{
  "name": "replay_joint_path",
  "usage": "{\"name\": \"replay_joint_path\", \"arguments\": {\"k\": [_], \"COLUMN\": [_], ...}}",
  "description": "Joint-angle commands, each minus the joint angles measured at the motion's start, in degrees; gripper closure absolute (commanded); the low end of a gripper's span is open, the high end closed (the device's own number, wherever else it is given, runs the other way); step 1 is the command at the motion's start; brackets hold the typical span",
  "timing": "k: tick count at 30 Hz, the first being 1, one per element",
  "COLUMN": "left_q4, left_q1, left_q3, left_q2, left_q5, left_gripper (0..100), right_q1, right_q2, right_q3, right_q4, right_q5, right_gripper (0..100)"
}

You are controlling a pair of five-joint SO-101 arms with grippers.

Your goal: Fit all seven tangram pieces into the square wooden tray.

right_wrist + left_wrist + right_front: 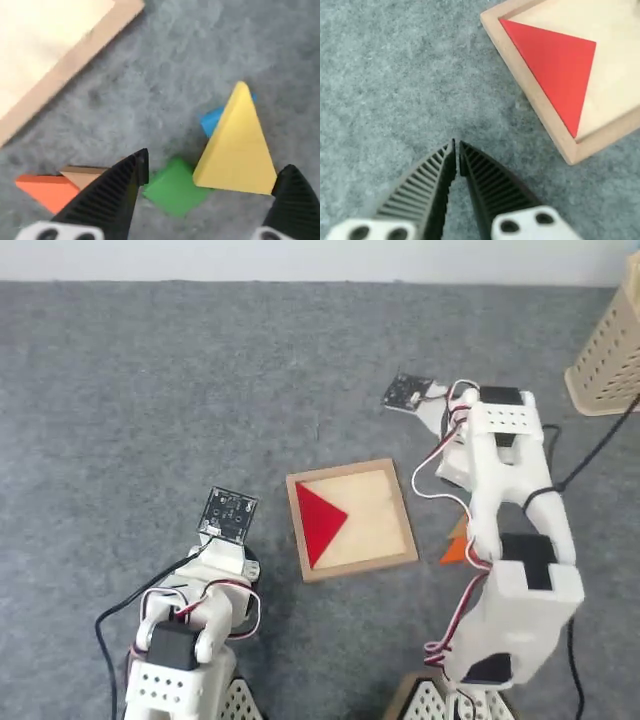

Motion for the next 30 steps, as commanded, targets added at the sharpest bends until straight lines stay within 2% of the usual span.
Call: {"name": "replay_joint_path", "arguments": {"k": [1, 11, 17, 25, 30], "left_q4": [0.35, 0.35, 0.35, 0.35, 0.35], "left_q1": [-0.35, -0.35, -0.35, -0.35, -0.35], "left_q3": [-1.01, -1.01, -1.01, -1.01, -1.01], "left_q2": [-1.14, -1.14, -1.14, -1.14, -1.14], "left_q5": [0.53, 0.53, 0.53, 0.53, 0.53], "left_gripper": [99, 99, 99, 99, 99], "right_q1": [2.95, 5.93, 7.25, 7.25, 7.34], "right_q2": [0.13, 12.79, 14.55, 14.20, 11.47], "right_q3": [-3.78, -13.36, -13.98, -14.07, -14.07], "right_q4": [-2.59, -3.03, -3.12, 0.22, 3.56], "right_q5": [1.76, 1.76, 1.76, 1.76, 1.76], "right_gripper": [61.2, 61.4, 62.0, 85.4, 89.5]}}
